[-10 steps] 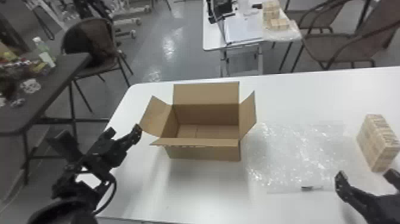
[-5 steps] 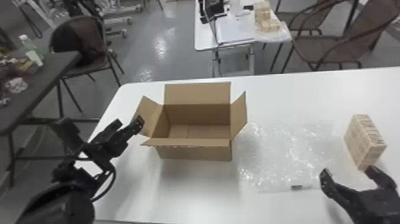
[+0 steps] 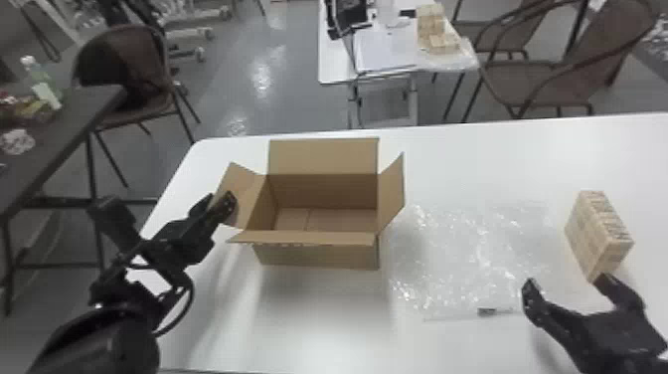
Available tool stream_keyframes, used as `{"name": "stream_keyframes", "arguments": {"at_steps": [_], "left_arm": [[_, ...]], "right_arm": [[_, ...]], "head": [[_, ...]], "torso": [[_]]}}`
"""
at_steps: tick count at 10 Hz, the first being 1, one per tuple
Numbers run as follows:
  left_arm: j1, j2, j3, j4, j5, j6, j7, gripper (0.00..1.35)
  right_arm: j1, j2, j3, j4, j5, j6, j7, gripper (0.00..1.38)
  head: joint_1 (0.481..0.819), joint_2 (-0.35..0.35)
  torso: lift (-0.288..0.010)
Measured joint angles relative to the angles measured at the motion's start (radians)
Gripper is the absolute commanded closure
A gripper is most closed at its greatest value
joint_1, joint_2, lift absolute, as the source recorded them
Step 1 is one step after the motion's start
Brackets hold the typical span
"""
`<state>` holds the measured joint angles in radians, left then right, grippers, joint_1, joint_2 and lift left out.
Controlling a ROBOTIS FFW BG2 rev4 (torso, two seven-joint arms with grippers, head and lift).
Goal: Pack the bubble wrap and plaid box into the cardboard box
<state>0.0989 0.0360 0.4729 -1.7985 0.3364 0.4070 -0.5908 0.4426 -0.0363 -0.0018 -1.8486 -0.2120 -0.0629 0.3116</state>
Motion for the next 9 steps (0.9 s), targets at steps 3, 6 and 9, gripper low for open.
{"name": "stream_keyframes", "arguments": {"at_steps": [3, 6, 9], "left_arm": [[-0.011, -0.013, -0.008, 0.018, -0.012, -0.014, 0.003, 1.21], [-0.004, -0.017, -0.011, 0.014, -0.015, -0.034, 0.006, 1.21], [-0.001, -0.03, -0.017, 0.007, -0.011, -0.046, 0.008, 1.21]], "right_arm": [[-0.004, 0.0, 0.0, 0.007, -0.008, 0.0, 0.009, 0.09], [-0.011, 0.0, 0.003, -0.002, -0.012, 0.014, 0.011, 0.09], [-0.029, 0.0, 0.031, -0.067, -0.031, 0.146, 0.014, 0.09]], "head": [[0.695, 0.201], [0.695, 0.203], [0.695, 0.221]], "torso": [[-0.159], [-0.159], [-0.159]]}}
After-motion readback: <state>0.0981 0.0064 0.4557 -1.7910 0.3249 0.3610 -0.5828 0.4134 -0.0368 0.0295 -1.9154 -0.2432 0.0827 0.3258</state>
